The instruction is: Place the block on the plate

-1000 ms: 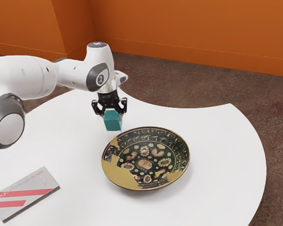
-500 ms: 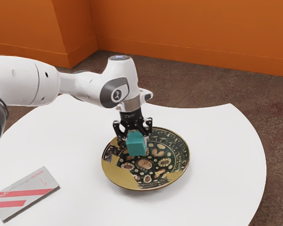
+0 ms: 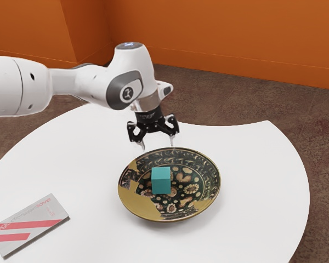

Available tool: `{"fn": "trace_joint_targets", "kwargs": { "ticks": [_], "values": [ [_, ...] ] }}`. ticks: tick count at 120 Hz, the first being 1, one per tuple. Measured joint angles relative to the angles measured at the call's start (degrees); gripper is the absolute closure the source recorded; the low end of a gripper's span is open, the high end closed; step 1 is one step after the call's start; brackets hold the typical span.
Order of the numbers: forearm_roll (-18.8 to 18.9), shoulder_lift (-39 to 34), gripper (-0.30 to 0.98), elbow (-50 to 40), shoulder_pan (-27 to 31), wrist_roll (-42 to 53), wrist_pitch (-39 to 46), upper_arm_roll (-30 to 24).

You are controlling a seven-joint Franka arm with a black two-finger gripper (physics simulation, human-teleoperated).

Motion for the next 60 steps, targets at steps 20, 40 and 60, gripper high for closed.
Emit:
{"fn": "trace_joint_targets", "kwargs": {
  "ticks": [20, 40, 60],
  "values": [
    [3.55, -3.38, 0.02, 0.91, -0.07, 3.1, -3.21, 3.23],
    [7.62, -8.09, 0.01, 0.81, 0.11, 8.56, -6.82, 6.14],
    [9.4, -13.56, 0.0, -1.67, 0.16, 12.79, -11.56, 6.47]
  ]
}}
